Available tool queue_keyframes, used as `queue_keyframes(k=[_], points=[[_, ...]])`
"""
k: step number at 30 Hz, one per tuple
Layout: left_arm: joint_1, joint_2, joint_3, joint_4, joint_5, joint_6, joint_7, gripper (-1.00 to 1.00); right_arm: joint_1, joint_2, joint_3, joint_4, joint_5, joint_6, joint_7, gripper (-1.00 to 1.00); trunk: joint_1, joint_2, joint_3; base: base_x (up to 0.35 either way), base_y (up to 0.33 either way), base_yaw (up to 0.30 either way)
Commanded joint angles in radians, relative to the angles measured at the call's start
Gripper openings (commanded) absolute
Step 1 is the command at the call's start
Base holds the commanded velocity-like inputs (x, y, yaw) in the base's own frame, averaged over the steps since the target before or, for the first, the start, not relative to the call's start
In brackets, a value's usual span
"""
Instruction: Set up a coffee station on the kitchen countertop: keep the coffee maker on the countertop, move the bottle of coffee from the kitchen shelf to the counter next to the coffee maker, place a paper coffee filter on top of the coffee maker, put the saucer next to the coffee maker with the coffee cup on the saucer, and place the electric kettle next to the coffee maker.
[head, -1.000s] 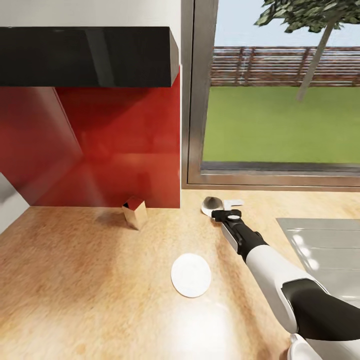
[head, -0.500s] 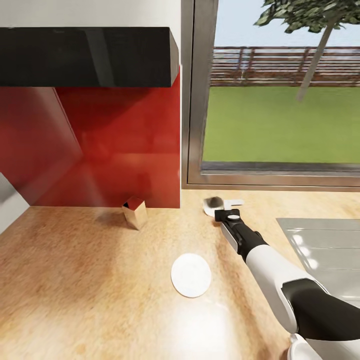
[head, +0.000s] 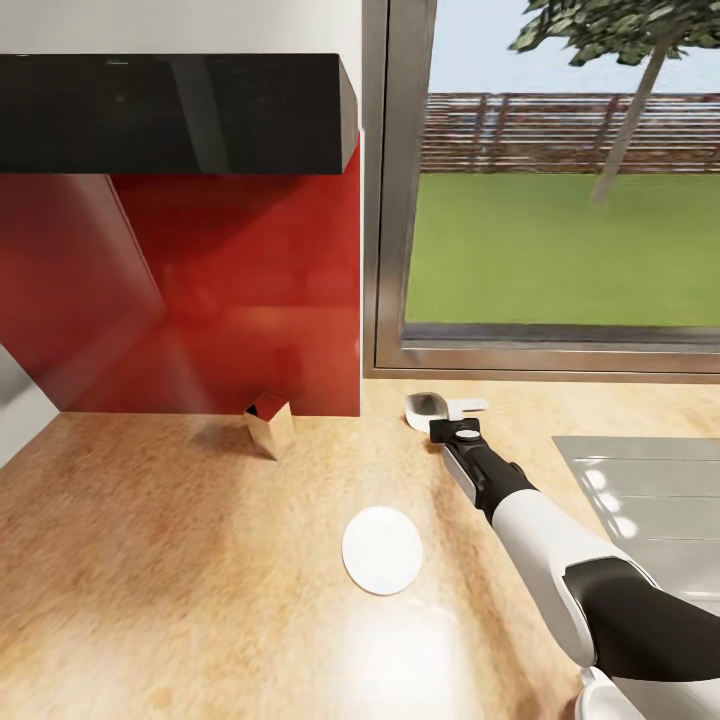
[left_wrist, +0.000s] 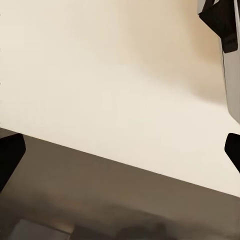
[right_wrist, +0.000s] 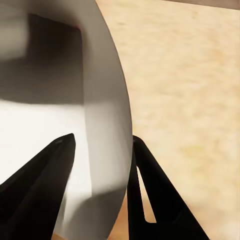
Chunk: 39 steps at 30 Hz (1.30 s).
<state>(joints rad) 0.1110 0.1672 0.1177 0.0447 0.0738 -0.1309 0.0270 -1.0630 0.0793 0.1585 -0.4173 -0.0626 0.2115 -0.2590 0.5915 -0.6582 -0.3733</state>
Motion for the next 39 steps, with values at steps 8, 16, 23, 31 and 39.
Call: queue_keyframes(k=[8, 16, 23, 31, 39], points=[[-0.001, 0.008, 0.003, 0.001, 0.007, -0.012, 0.000, 1.00, 0.000, 0.000, 0.007, -0.008, -0.014, 0.008, -0.008, -1.00, 0.000, -0.001, -0.001, 0.000, 0.000, 0.000], [-0.001, 0.007, 0.003, -0.004, 0.005, -0.019, 0.001, 1.00, 0.000, 0.006, 0.008, -0.014, -0.014, 0.009, -0.008, -1.00, 0.000, -0.001, -0.001, 0.000, 0.000, 0.000], [-0.002, 0.007, 0.005, -0.007, 0.004, -0.021, 0.001, 1.00, 0.000, 0.008, 0.006, -0.174, -0.016, 0.021, -0.010, -1.00, 0.000, -0.001, -0.001, 0.000, 0.000, 0.000], [-0.007, 0.010, 0.005, -0.009, 0.004, -0.020, -0.001, 1.00, 0.000, 0.006, 0.003, -0.344, -0.016, 0.110, -0.011, -1.00, 0.000, -0.001, -0.001, 0.000, 0.000, 0.000], [-0.010, 0.012, 0.005, -0.008, 0.004, -0.020, 0.001, 1.00, 0.000, 0.002, 0.004, -0.361, -0.016, 0.126, -0.011, -1.00, 0.000, -0.001, -0.001, 0.000, 0.000, 0.000]])
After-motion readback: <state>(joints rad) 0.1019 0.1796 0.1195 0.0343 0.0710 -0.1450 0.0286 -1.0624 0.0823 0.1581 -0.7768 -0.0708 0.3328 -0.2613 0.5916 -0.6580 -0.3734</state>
